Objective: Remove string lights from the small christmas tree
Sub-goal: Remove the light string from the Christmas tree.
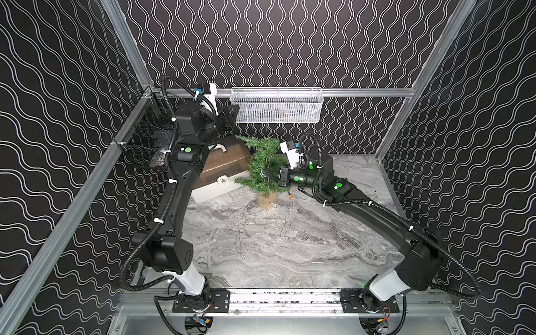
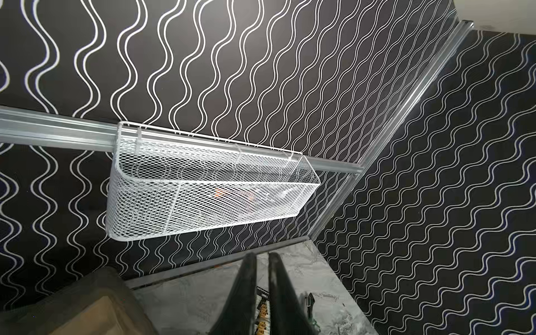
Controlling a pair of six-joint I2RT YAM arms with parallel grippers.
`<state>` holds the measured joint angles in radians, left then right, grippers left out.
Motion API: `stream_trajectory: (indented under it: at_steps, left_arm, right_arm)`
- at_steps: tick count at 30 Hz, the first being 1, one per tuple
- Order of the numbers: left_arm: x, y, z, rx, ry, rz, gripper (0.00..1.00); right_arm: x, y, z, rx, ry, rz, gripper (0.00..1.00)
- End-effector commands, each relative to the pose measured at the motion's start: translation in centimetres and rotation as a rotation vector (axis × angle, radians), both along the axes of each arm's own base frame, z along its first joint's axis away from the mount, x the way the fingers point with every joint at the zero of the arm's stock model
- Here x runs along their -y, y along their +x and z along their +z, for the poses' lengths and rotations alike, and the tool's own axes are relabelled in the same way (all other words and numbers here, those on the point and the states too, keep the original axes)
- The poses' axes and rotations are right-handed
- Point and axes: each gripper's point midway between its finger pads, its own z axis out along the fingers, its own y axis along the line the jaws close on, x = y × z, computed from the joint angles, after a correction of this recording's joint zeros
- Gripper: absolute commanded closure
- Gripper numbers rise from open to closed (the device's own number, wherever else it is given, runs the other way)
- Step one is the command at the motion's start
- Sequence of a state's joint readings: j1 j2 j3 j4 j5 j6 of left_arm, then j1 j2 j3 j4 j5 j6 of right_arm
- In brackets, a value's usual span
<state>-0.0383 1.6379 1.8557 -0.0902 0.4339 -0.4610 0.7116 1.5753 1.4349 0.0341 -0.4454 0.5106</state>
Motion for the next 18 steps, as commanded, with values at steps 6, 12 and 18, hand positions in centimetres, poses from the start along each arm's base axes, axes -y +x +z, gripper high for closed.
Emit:
stream_trajectory:
  at_steps: [6, 12, 18]
  left_arm:
    - [0.4, -2.6, -2.1, -0.048, -0.021, -0.035, 0.78]
    - [-0.4, -4.8, -5.3, -0.137, 0.024, 0.005, 0.74]
    - [-2.9, -6.6, -7.6, -0.238, 0.034, 0.092, 0.73]
  right_arm:
    - [0.7, 5.3, 5.3, 0.101, -0.023, -0.163, 1.00]
    - [-2.8, 7.8, 7.9, 0.094, 0.036, -0.095, 1.00]
    - [-7.3, 7.3, 7.7, 0.070, 0.093, 0.020, 1.00]
